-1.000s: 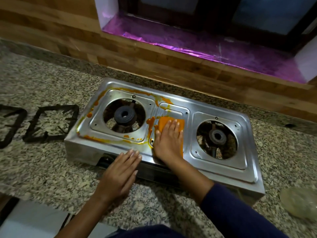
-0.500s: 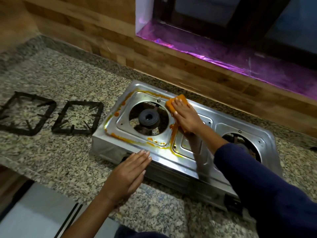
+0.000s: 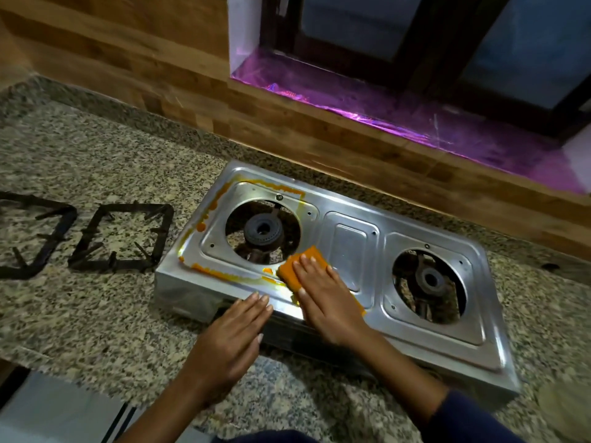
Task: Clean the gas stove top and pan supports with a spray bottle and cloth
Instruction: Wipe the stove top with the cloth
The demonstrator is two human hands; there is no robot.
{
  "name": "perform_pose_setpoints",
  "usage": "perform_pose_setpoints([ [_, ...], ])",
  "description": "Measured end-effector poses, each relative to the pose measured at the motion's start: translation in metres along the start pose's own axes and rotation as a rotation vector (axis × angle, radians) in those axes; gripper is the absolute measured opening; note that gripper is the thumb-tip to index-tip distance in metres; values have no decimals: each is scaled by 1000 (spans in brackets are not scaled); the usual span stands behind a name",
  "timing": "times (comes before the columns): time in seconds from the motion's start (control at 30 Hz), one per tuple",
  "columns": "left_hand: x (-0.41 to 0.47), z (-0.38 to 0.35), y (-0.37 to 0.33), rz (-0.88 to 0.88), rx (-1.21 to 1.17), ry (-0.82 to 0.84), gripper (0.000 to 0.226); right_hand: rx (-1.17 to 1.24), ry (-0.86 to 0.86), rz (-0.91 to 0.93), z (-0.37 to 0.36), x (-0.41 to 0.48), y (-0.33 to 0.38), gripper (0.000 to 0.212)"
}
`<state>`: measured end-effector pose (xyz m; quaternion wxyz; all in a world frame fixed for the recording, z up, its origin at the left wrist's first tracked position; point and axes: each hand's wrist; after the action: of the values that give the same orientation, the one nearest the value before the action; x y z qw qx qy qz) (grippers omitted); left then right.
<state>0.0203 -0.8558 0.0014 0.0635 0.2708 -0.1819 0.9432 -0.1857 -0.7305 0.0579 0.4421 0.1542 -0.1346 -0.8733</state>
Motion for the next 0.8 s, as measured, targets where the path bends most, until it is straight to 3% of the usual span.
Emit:
perform_pose_setpoints([
  [0.2,2,5,3,-66,13,22,48,-72,-128,-289,14,102,-12,58],
  [0.33,2,5,1,-63,18,-1,47,-55,10,-93,26,117,-26,55],
  [0.57,1,0,2,-50,21,-18,45,27,197,309,19,11,-27,49],
  [0.7,2,3,1,-43,0,-18,45,120,230,284,31,3,-47,45],
  [0.8,3,4,-5,-5,-10,-10,45,-3,48,166,29,14,-52,48],
])
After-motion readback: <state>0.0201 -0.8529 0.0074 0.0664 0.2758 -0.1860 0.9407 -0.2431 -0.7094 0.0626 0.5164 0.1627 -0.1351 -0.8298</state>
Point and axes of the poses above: each hand's wrist, its own x-axis towards the middle knuckle, its own z-axis out of the back of the hand, y = z × x, and after that the axes turned 15 degrees about -z, right-handed
